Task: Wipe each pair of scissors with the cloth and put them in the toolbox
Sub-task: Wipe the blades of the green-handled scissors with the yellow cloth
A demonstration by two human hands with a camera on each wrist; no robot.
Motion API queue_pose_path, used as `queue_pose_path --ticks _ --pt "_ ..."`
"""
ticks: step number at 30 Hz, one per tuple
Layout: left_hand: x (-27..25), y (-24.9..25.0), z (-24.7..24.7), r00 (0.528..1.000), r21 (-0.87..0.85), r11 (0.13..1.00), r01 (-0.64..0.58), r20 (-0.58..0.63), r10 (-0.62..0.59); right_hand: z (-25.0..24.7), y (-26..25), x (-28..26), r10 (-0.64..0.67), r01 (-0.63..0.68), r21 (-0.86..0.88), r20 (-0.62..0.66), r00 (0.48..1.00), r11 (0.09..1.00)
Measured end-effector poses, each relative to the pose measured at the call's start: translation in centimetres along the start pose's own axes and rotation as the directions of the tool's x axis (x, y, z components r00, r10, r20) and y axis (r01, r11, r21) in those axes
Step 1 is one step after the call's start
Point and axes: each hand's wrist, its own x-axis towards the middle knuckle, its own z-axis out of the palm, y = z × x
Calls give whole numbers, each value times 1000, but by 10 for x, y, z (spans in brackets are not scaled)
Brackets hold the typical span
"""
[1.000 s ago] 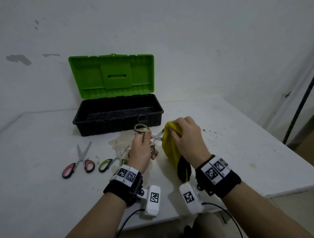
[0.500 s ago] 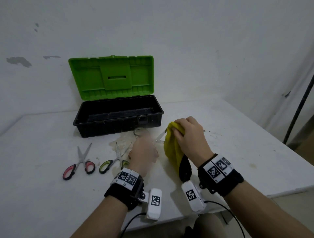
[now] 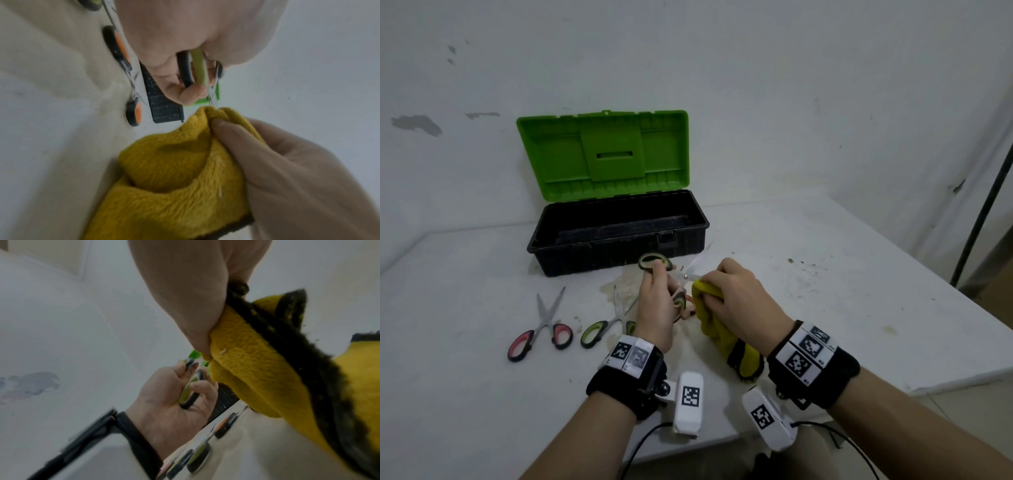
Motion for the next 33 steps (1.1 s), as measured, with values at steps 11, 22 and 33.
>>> queue_pose_path --ticks 11,22,33 --pt "-5 0 3 1000 -15 1000 17 11 -17 2 7 -2 2 -1 25 -14 1000 1000" --pt "-8 -4 14 999 26 999 38 -9 -38 9 -2 -11 -87 89 117 -22 996 989" --pt "-10 -1 14 1000 13 1000 22 21 -23 0 20 11 90 -63 108 -267 960 992"
